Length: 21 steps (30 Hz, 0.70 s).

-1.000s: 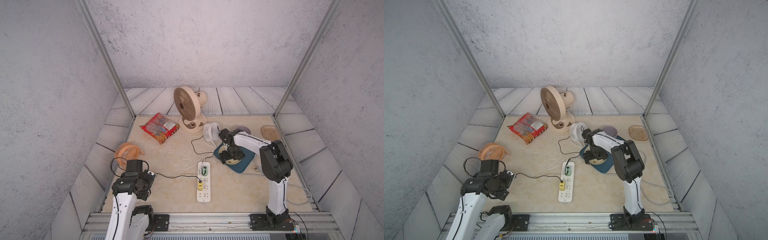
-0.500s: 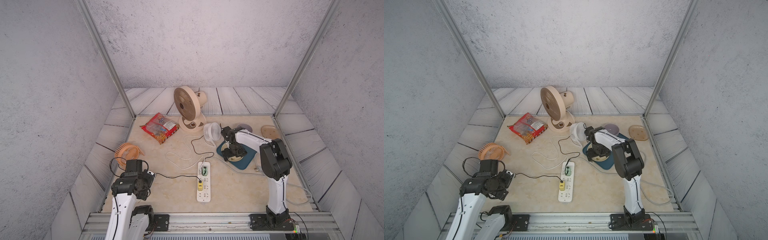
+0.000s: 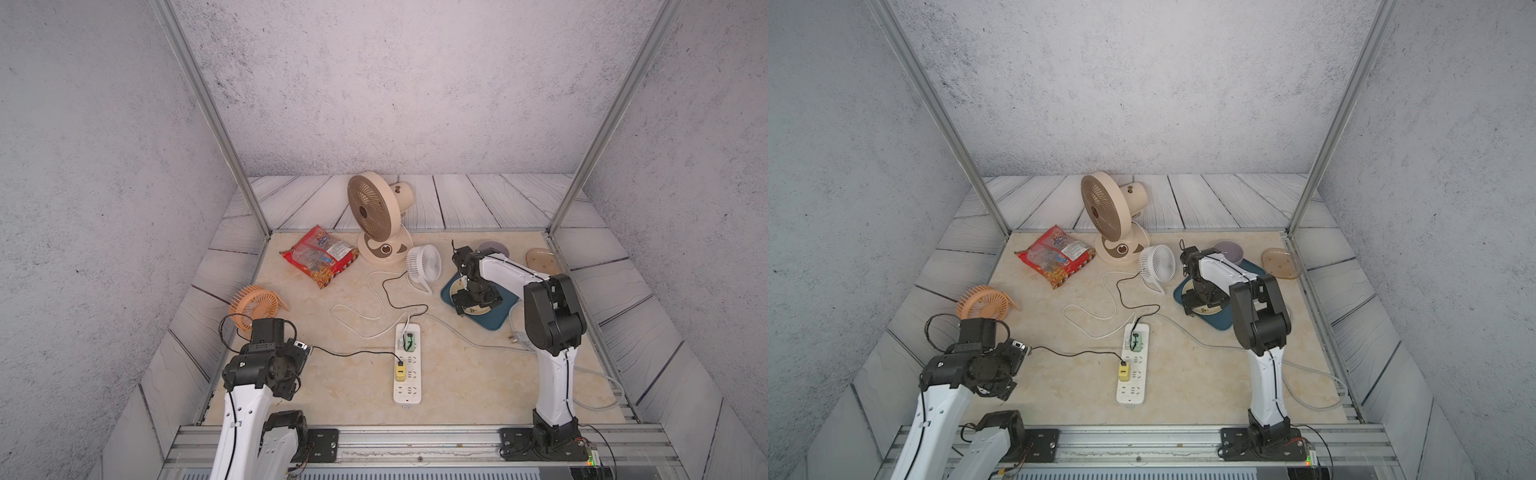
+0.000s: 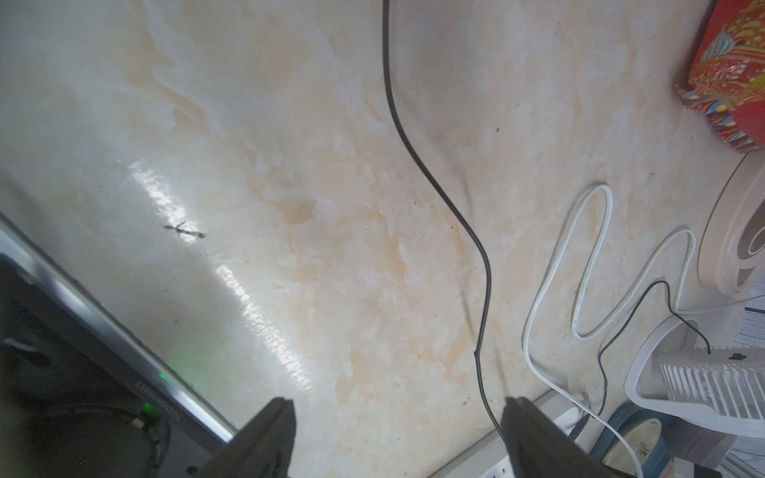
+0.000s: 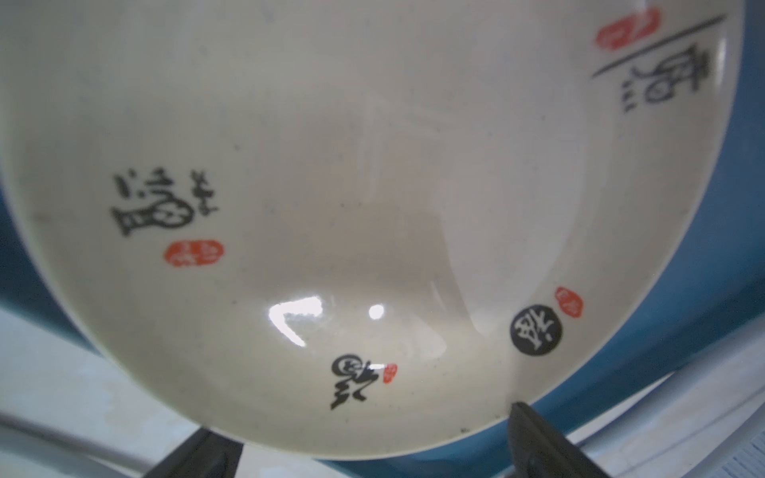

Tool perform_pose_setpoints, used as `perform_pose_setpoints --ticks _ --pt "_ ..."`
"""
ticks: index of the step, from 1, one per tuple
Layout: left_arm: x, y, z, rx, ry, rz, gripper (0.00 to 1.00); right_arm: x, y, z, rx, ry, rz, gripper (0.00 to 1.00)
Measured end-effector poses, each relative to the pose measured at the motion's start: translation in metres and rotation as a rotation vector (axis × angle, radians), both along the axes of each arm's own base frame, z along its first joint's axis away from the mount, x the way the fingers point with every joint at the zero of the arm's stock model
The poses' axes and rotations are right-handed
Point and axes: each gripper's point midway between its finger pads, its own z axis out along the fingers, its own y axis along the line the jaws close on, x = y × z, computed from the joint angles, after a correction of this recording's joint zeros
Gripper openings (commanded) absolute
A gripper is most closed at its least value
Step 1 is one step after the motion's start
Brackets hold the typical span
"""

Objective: Unplug the desk fan from the power strip
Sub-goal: Move the distractor to the center of the board.

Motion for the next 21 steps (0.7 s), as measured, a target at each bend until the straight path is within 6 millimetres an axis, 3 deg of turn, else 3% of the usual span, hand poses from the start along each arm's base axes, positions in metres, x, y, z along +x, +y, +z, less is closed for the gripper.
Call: perform_pose_setpoints --ticks 14,21 --pt "-0.002 0.002 0.003 0.015 0.006 -0.014 0.85 0.013 -0.005 0.002 0.028 -0.024 -0.029 0.99" --pt "-0.002 0.002 0.002 0.016 0.01 -0.017 0.85 -0.008 0.016 0.042 0.16 -0.089 0.002 0.99"
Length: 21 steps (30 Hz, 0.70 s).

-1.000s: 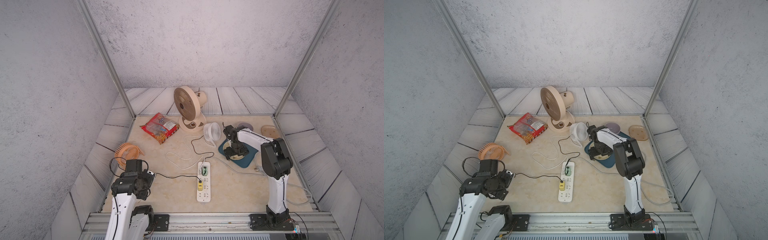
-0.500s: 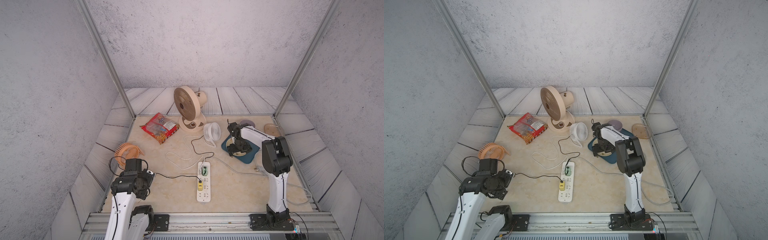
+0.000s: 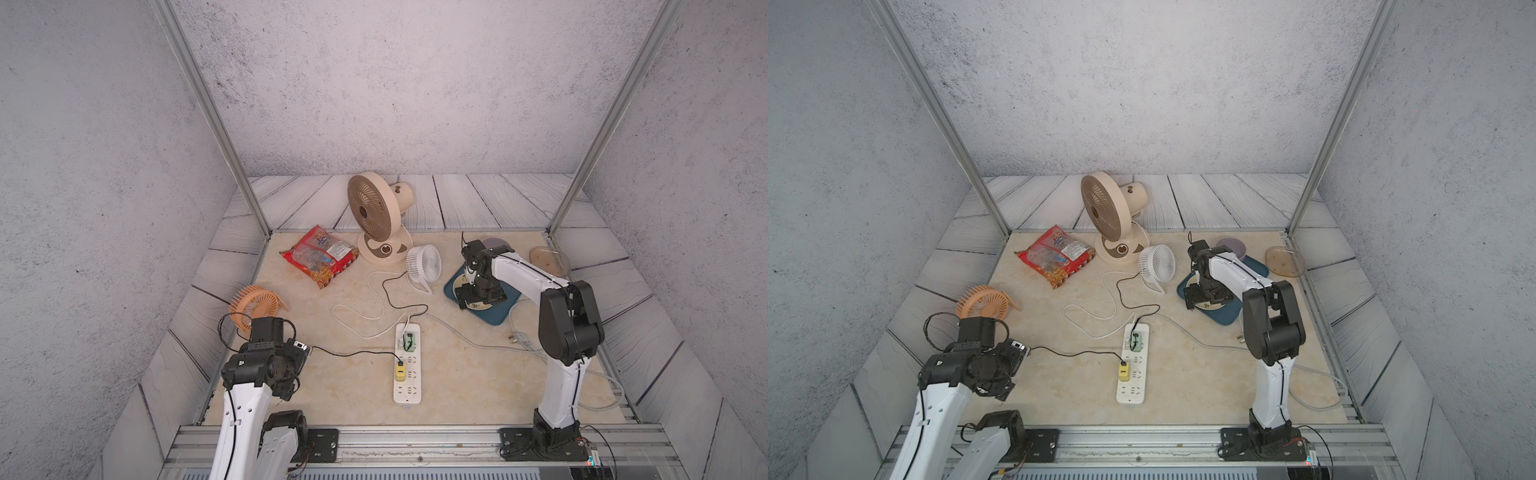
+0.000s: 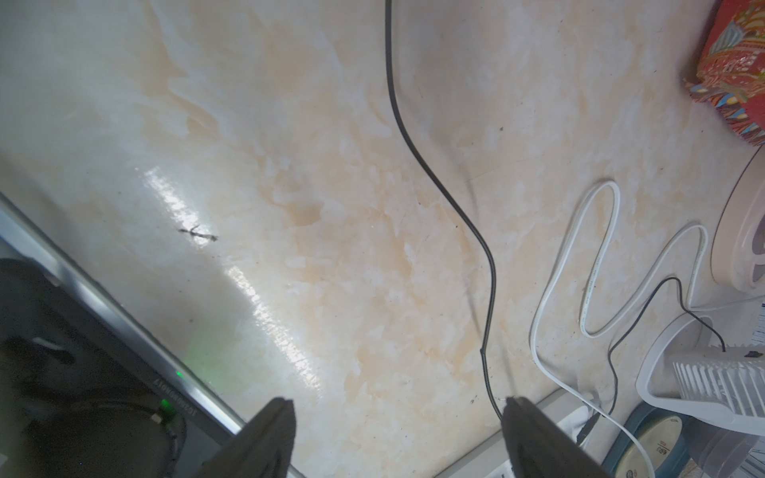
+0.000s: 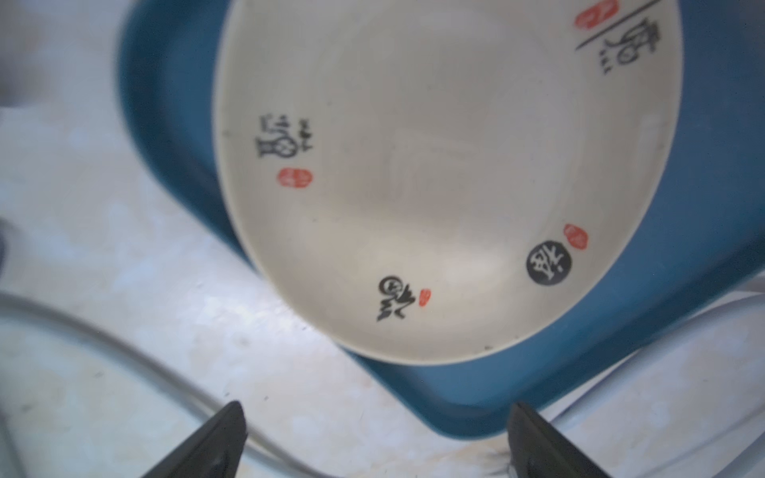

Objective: Unplug the desk fan from the power strip
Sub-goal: Move the distractor to the center of the board, then remove the plug from the socket.

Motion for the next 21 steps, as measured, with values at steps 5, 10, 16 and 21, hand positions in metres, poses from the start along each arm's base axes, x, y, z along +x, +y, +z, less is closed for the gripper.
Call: perform_pose_setpoints --ticks 5,10,16,21 --pt "0.0 -0.001 0.0 -0.003 -0.002 -0.003 0.85 -0.019 0.022 0.028 0.095 -0.042 0.038 0.99" --pt "0.0 -0.001 0.001 -0.007 -0.006 -0.005 0.85 -0.037 0.041 0.039 0.162 -0.038 0.069 0.99" --pt "0.0 -0.002 0.005 -0.007 -0.034 -0.006 0.85 -0.062 0.054 0.048 0.222 -0.024 0.092 0.99" --pt "-0.002 -0.003 0.008 -0.011 -0.057 -0.01 0.85 -0.086 0.064 0.056 0.282 -0.014 0.109 0.99"
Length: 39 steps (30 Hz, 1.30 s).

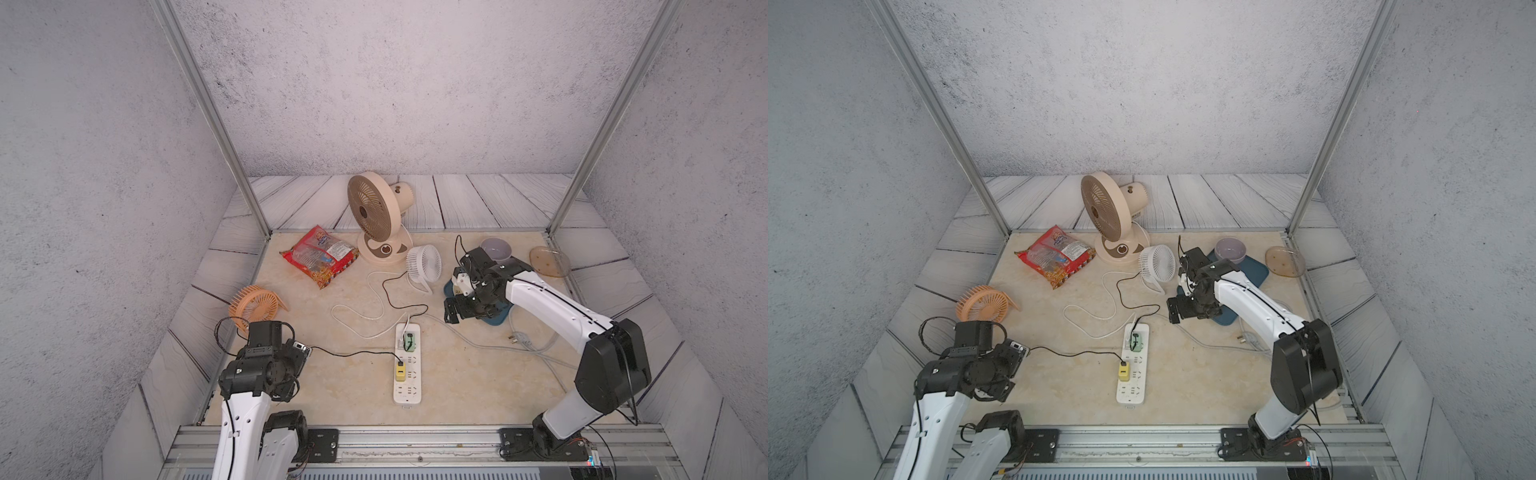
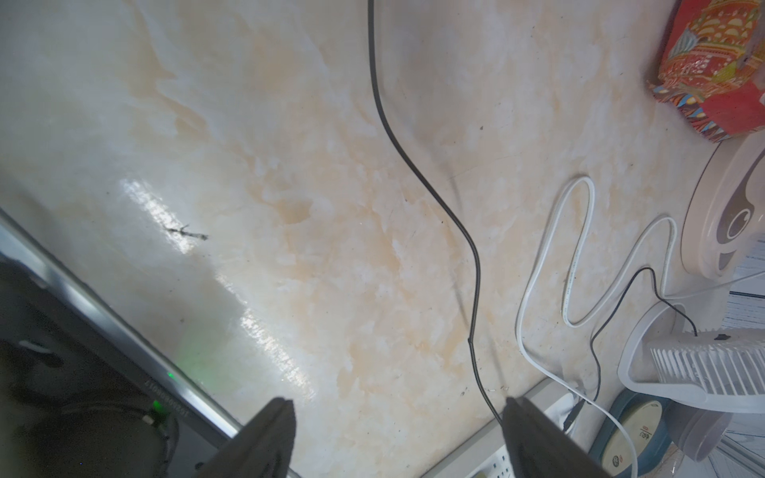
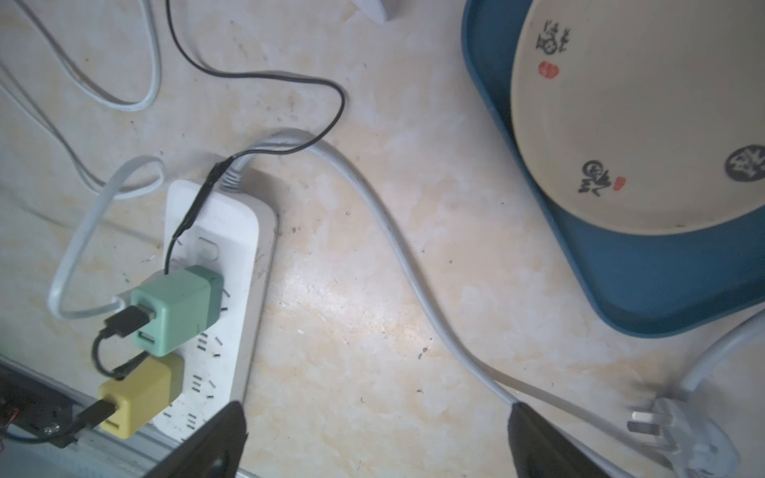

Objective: Unplug the desk fan from the power strip
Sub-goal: Remove the plug from the socket.

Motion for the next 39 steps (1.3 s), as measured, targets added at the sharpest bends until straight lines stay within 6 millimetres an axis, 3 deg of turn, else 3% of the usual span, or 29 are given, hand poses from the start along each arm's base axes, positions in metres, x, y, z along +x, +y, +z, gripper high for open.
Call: perform_pose_setpoints --ticks 8,18,29,34,39 --pt "-0.003 -0.007 0.005 -0.025 -0.038 -0.033 0.85 -0.043 0.02 0.005 0.064 0.005 0.055 0.99" --pt "-0.012 -0.03 -0.004 -0.133 -0.05 -0.116 0.79 -0.089 0.04 0.032 0.185 -0.109 0.205 0.99" --pt "-0.014 -0.051 -0.012 -0.19 -0.073 -0.155 0.76 -0.086 0.052 0.042 0.238 -0.189 0.286 0.99" --pt "-0.021 -0.064 -0.016 -0.15 -0.042 -0.216 0.7 -0.081 0.061 0.043 0.269 -0.208 0.298 0.99" --pt "-0.03 -0.068 -0.019 -0.149 -0.053 -0.217 0.68 -0.081 0.067 0.033 0.301 -0.22 0.312 0.97"
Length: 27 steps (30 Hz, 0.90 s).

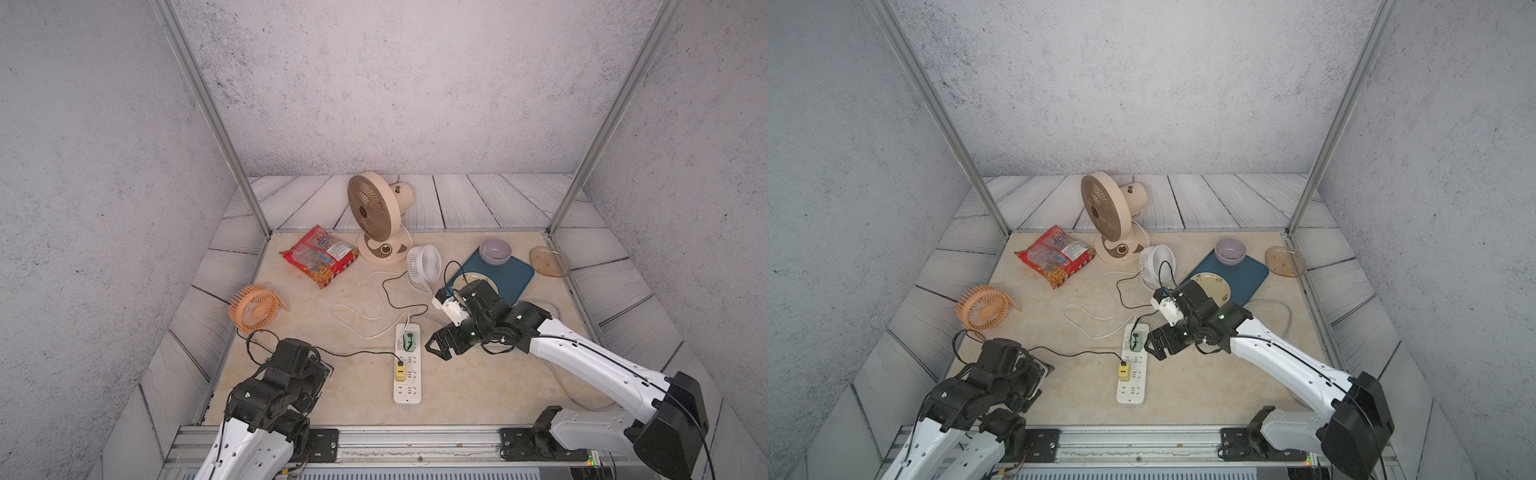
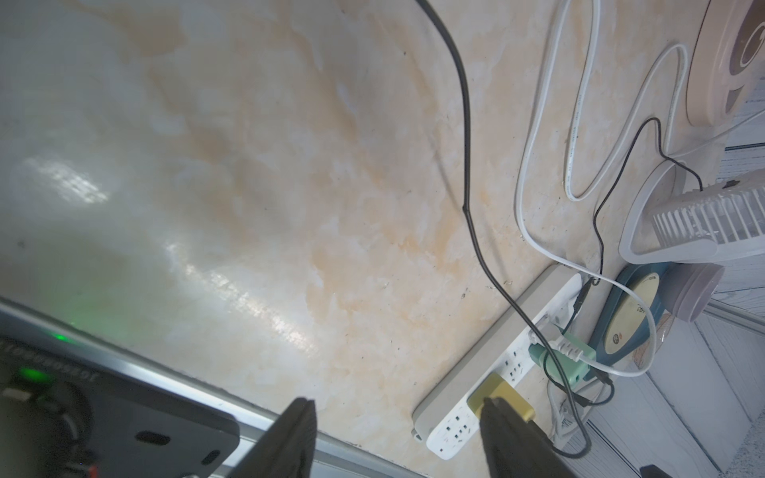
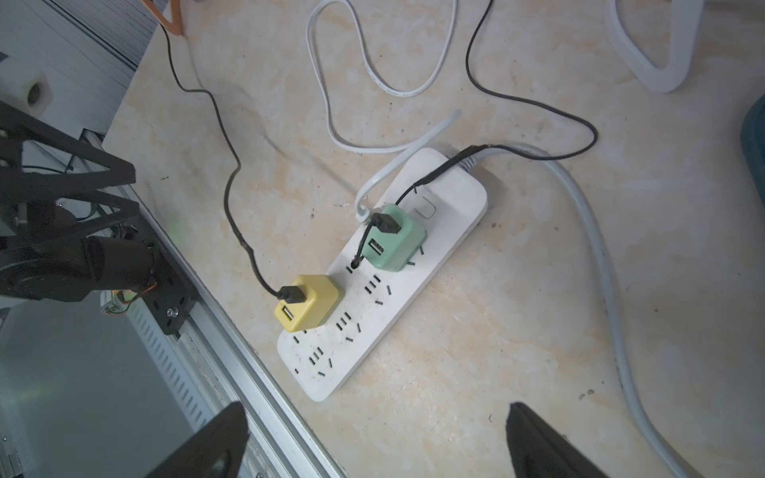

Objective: Unplug the desk fan from the power strip
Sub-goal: Remove the plug from the socket.

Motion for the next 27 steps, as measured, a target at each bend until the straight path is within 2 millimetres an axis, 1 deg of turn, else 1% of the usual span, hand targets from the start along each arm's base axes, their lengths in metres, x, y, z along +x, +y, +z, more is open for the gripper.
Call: perform_pose_setpoints --ticks 3,6,8,10,12,15,18,20,22,25,26,27 --pt "-0.004 -0.008 -0.012 -0.011 0.017 -0.032 0.66 -0.001 0.002 -0.007 0.01 -0.012 0.013 0.94" --pt "-0.003 -0.023 -0.027 -0.031 0.036 -0.086 0.65 -0.004 0.004 -0.014 0.008 -0.027 0.02 0.91" --pt "-0.001 -0.034 -0.031 -0.035 0.049 -0.132 0.63 -0.003 0.004 -0.016 -0.003 -0.022 -0.007 0.9" --pt "0.003 -0.044 -0.028 -0.031 0.038 -0.187 0.6 0.001 0.005 -0.017 -0.019 -0.004 -0.053 0.89" --pt "0.007 -0.053 -0.021 -0.024 0.015 -0.243 0.58 0.009 0.006 -0.018 -0.038 0.024 -0.113 0.88" --pt "0.014 -0.066 -0.01 -0.03 -0.036 -0.309 0.56 0.016 0.01 -0.026 -0.076 0.079 -0.198 0.88" --pt "0.017 -0.072 -0.007 -0.038 -0.068 -0.338 0.55 0.015 0.013 -0.035 -0.124 0.129 -0.255 0.88" --pt "0.019 -0.074 -0.003 -0.045 -0.094 -0.348 0.54 0.015 0.016 -0.036 -0.145 0.151 -0.283 0.88" --pt "0.021 -0.076 0.0 -0.046 -0.12 -0.363 0.54 0.015 0.016 -0.036 -0.157 0.161 -0.304 0.88" --pt "0.021 -0.08 0.007 -0.015 -0.154 -0.426 0.59 0.015 0.009 -0.035 -0.186 0.168 -0.343 0.88" --pt "0.021 -0.083 0.011 0.007 -0.17 -0.461 0.6 0.015 0.007 -0.035 -0.196 0.17 -0.355 0.88" --pt "0.019 -0.09 0.02 0.035 -0.195 -0.518 0.62 0.014 0.004 -0.036 -0.209 0.177 -0.368 0.88"
